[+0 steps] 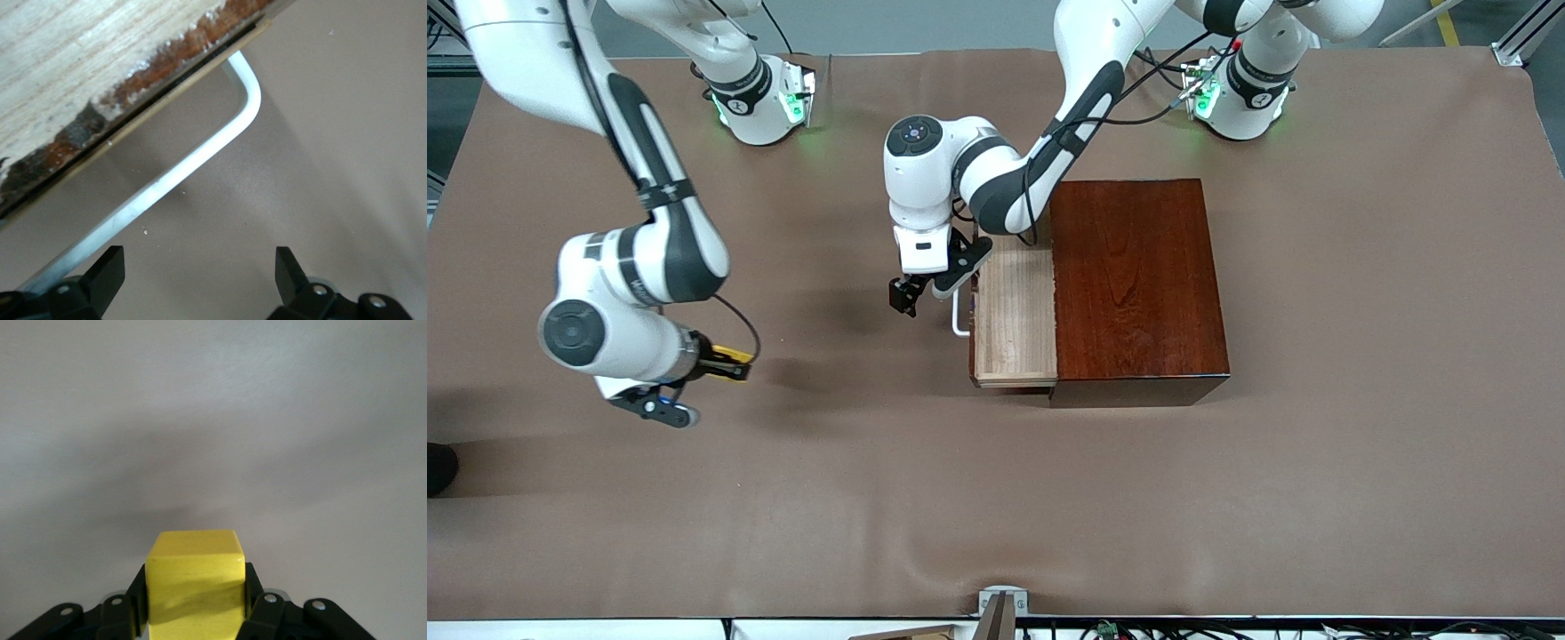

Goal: Open drawer, take yellow block, close drawer

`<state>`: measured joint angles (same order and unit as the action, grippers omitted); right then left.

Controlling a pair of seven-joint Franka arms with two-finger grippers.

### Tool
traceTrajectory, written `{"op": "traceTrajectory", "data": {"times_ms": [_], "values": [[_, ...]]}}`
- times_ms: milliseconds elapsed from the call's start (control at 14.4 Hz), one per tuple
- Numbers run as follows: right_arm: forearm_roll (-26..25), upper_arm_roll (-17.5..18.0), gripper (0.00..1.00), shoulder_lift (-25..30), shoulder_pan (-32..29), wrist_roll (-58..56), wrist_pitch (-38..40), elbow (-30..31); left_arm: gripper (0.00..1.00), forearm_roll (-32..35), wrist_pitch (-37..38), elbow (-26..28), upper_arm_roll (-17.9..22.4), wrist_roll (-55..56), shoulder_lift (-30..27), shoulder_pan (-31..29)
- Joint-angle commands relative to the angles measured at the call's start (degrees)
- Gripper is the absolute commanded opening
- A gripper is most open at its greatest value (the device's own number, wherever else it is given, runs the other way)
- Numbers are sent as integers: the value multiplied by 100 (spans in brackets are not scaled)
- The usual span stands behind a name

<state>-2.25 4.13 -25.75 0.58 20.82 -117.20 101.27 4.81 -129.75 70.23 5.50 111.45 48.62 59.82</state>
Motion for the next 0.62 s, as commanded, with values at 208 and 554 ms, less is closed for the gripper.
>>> {"op": "traceTrajectory", "data": {"times_ms": [208, 554], "values": [[-494, 123, 0, 211, -786, -1290, -424, 602, 100, 91, 721, -80, 82, 52, -247, -154], [-513, 123, 0, 220, -1139, -1853, -1270, 1280, 100, 135, 1591, -27, 83, 52, -283, -295]]}}
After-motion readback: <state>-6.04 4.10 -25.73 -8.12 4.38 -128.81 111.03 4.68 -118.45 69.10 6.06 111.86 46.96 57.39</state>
